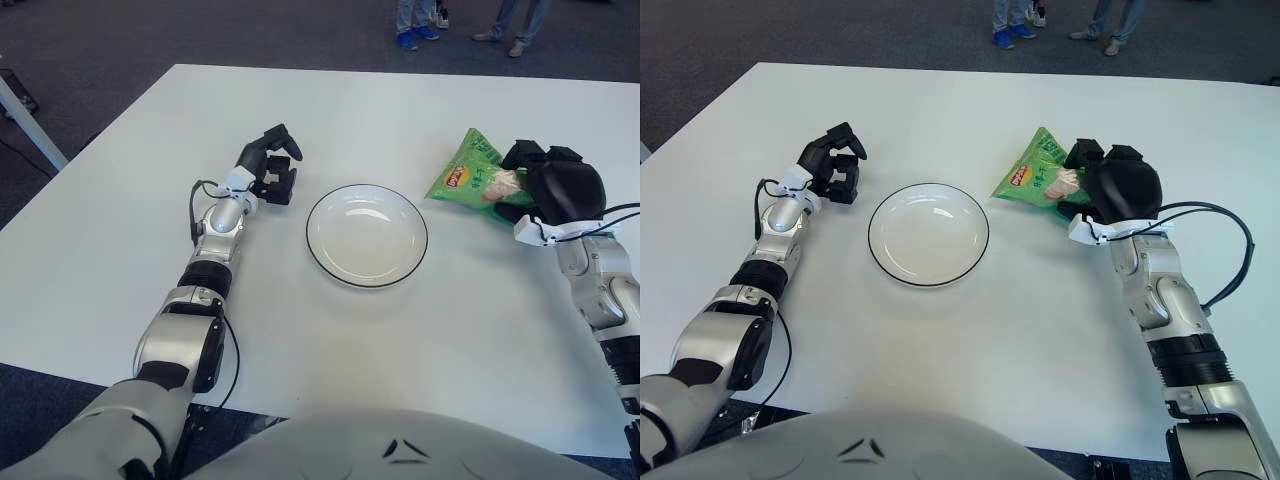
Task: Put the snack into the plate.
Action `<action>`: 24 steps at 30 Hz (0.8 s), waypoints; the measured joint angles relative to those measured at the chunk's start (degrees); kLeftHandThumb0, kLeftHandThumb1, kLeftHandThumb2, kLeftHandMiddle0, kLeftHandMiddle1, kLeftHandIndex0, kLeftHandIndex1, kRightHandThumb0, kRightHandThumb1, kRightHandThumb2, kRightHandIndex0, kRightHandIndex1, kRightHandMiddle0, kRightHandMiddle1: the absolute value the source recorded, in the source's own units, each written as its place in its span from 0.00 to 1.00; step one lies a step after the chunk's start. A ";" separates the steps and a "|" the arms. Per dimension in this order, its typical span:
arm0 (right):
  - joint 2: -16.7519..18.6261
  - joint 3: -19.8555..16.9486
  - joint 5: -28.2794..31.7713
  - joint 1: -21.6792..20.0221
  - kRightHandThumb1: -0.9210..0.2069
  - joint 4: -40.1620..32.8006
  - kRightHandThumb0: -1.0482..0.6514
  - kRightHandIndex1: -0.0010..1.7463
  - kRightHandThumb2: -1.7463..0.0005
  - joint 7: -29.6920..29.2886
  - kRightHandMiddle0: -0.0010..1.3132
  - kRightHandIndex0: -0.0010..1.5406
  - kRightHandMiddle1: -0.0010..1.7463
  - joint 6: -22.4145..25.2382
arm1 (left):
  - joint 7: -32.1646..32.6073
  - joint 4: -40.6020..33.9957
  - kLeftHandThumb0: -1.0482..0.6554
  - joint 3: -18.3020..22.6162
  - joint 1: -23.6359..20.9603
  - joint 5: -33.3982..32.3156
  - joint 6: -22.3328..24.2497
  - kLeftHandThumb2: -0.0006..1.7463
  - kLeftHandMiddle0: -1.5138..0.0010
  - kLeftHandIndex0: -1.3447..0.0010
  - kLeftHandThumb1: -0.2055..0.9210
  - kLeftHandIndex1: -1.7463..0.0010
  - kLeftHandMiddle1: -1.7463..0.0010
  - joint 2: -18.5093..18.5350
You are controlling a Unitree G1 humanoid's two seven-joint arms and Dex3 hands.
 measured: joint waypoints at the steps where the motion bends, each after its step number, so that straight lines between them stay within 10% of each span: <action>1: 0.28 -0.36 0.39 -0.03 0.70 -0.52 0.62 0.97 0.13 0.77 0.41 0.48 1.00 0.58 | 0.00 0.01 0.35 0.00 -0.01 0.00 0.00 0.71 0.16 0.58 0.52 0.00 0.00 0.00; 24: 2.13 -3.31 2.23 -3.52 0.80 -7.80 0.61 1.00 0.05 9.68 0.48 0.53 0.99 8.61 | -0.05 0.34 0.35 -0.01 -0.18 -0.06 0.00 0.70 0.16 0.58 0.52 0.00 0.00 -0.07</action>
